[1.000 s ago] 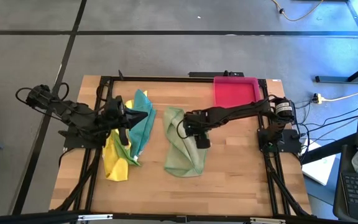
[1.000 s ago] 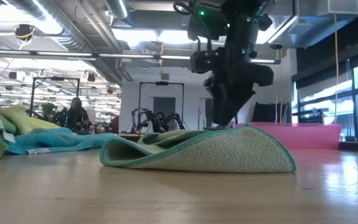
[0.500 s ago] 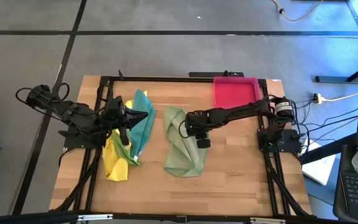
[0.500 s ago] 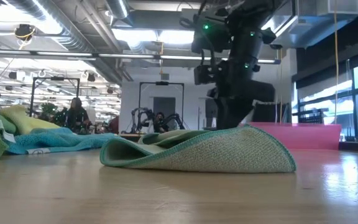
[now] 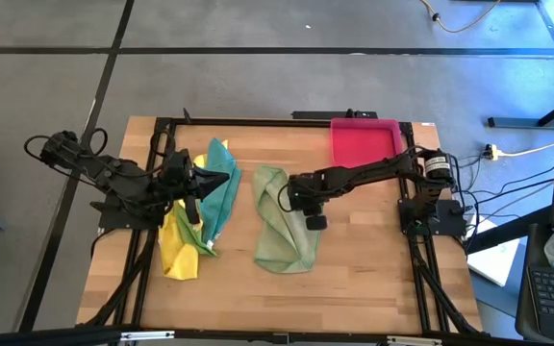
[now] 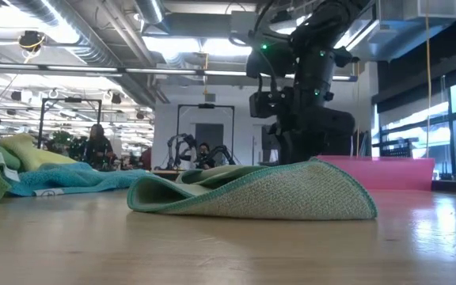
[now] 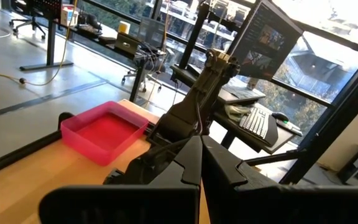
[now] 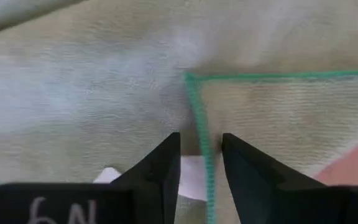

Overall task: Fold microfiber towels
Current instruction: Fold the light green towel

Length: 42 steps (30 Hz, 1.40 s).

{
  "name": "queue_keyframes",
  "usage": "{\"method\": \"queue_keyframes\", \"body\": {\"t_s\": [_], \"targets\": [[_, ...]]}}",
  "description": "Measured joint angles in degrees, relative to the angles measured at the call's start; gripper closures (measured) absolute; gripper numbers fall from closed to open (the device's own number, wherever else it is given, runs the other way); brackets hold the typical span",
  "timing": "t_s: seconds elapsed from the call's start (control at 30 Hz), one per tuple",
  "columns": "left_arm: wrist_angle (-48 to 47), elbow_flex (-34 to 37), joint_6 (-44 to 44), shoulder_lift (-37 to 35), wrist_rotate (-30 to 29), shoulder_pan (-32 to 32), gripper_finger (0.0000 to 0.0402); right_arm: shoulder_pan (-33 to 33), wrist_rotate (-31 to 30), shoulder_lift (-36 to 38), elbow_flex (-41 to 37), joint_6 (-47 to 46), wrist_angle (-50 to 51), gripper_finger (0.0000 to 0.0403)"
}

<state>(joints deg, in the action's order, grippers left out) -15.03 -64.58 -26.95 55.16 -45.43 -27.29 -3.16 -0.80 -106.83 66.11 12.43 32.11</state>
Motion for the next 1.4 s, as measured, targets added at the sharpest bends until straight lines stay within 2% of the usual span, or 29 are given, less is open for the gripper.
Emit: {"method": "queue_keyframes", "body": {"t_s": [0.17,0.37,0.47,0.6,0.73,0.87,1.07,1.3,1.4], "targets": [[0.00,0.00,0.02,0.00,0.00,0.00,0.0401,0.00,-3.99,0.00,0.22,-0.25,0.14,0.0308],[-0.07,0.00,0.04,0.00,-0.09,0.00,0.0401,-0.02,-4.08,0.00,1.00,-5.04,2.64,0.0392],[-0.19,0.00,0.04,0.00,-0.09,0.00,0.0401,-0.02,-5.74,0.00,3.16,-8.77,8.03,0.0391],[-0.70,0.00,0.06,0.00,-0.09,0.00,0.0401,-0.07,-12.49,1.17,5.43,-10.56,15.31,0.0397],[-1.26,0.00,0.06,0.00,-0.11,0.00,0.0401,-1.00,-20.37,2.76,5.60,-11.25,18.38,0.0392],[-1.75,0.00,0.06,0.00,-0.13,0.00,0.0401,-4.35,-23.99,2.86,5.48,-12.71,20.47,0.0390],[-2.01,0.00,0.04,0.00,-0.11,0.00,0.0401,-10.65,-20.03,2.86,4.22,-14.67,22.01,0.0373],[-2.02,0.00,0.01,0.00,-0.11,-0.02,0.0401,-13.18,-20.96,3.56,4.33,-16.98,28.45,0.0309],[-2.07,0.00,0.02,-0.02,-0.11,-0.02,0.0401,-13.06,-16.80,6.49,5.31,-17.63,26.88,0.0285]]}}
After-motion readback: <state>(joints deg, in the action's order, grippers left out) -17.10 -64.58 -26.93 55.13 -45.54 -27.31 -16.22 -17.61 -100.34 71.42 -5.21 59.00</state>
